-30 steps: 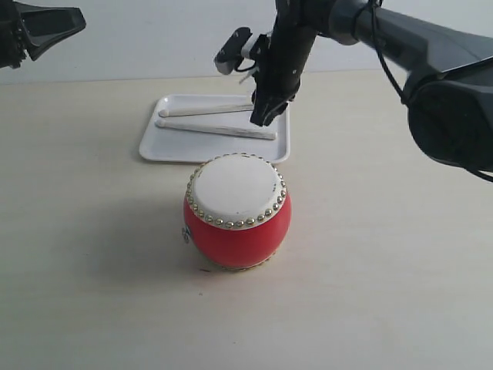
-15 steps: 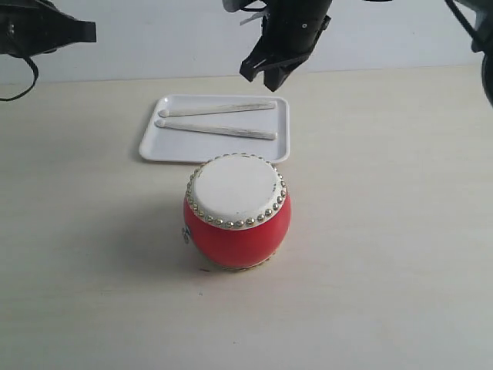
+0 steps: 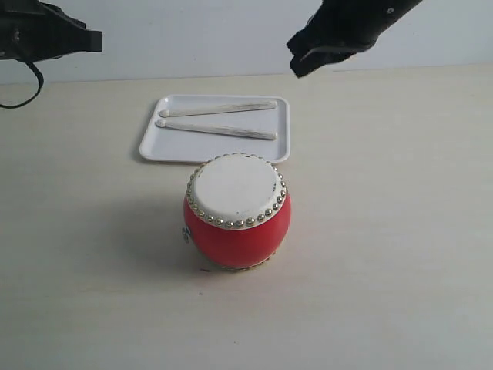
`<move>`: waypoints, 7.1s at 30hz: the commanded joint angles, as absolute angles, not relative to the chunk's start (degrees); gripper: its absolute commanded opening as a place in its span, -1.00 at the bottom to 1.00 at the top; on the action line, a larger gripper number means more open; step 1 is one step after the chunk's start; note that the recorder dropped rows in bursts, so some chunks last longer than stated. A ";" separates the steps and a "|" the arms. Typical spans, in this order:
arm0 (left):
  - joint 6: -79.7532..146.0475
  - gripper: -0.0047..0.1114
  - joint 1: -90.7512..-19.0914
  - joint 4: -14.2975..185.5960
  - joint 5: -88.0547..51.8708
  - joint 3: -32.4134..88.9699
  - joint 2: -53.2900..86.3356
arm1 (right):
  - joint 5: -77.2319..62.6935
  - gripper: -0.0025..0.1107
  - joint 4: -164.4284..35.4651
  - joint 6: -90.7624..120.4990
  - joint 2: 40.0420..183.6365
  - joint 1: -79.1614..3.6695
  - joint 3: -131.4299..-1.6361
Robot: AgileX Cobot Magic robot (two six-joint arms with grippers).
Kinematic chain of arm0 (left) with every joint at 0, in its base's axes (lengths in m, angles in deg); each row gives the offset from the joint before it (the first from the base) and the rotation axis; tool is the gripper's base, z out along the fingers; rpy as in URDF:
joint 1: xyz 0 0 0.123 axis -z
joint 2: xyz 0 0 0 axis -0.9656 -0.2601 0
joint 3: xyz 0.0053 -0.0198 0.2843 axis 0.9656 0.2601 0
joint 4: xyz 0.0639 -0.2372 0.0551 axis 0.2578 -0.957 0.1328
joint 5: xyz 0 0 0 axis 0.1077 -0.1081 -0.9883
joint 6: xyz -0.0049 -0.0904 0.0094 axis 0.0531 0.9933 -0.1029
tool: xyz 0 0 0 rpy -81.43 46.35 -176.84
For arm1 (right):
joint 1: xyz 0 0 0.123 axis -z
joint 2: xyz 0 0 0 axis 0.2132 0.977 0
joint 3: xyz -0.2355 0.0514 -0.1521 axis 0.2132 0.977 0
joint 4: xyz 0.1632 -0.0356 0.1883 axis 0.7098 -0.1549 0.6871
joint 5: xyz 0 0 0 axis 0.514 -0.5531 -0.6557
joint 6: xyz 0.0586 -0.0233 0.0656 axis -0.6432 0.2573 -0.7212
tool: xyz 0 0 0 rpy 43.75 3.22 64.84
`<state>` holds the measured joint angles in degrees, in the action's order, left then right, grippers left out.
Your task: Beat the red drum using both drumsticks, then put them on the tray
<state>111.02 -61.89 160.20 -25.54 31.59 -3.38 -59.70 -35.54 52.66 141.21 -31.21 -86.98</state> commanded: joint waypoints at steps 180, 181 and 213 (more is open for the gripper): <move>41.64 -0.92 -75.74 90.04 3.18 88.97 86.34 | -12.95 -0.96 -65.69 17.49 44.04 -11.01 -1.64; 41.64 -0.92 -75.74 90.04 3.18 88.97 86.34 | -14.81 -0.96 -66.04 16.87 44.04 -11.01 -1.64; 41.64 -0.92 -75.74 90.04 3.18 88.97 86.34 | -23.19 -0.96 -65.45 16.46 44.04 -11.01 -1.64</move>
